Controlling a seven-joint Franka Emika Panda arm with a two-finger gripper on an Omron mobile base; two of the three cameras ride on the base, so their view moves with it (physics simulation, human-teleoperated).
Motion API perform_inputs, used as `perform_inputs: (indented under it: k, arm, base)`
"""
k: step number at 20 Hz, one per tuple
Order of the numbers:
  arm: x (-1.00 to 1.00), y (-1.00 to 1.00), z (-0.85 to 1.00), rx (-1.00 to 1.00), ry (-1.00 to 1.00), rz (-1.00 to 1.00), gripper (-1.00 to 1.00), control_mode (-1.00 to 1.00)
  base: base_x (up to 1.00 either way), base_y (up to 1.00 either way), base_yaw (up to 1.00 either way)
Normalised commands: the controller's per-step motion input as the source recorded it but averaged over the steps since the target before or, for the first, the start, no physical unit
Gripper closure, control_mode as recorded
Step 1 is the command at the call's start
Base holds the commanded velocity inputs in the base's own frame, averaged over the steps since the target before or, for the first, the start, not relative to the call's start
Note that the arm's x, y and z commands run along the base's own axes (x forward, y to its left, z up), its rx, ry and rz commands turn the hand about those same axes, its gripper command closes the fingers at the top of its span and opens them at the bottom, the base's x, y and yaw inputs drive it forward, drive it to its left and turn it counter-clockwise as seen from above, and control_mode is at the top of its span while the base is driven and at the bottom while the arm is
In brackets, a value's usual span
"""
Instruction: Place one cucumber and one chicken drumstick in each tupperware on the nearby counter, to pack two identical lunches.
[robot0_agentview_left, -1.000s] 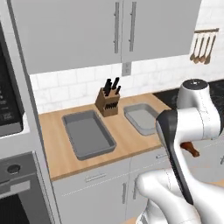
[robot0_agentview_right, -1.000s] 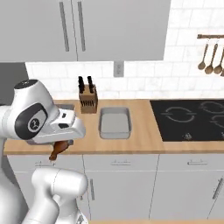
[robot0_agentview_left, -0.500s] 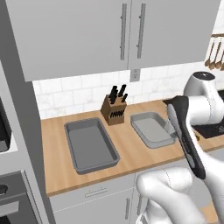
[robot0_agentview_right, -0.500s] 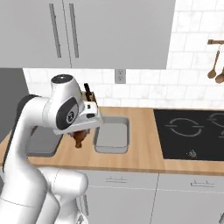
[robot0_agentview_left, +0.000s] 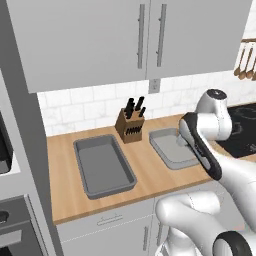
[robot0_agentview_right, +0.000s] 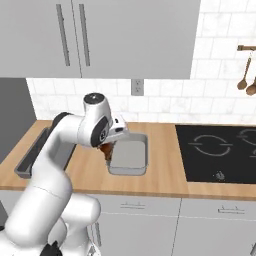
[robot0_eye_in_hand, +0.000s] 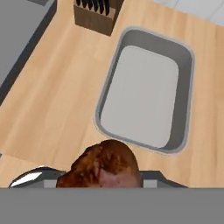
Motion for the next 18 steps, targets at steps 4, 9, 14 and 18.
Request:
perform_inputs:
  k: [4, 9, 14, 18]
  arm:
    - [1.00, 0.00, -0.77, 0.00, -0.09, 0.00, 1.00, -1.00]
    - [1.00, 0.00, -0.31, 0.01, -0.03, 0.00, 1.00, -1.00]
    - [1.00, -0.19, -0.13, 0.02, 0.02, 0.04, -1.00, -1.00]
    - [0.76, -0.21, -0.12, 0.00, 0.00, 0.12, -1.00, -1.00]
  base:
    - [0.00, 0.00, 0.00]
    - [0.00, 0.00, 0.00]
    - [0.00, 0.00, 0.00]
    - [0.00, 0.00, 0.00]
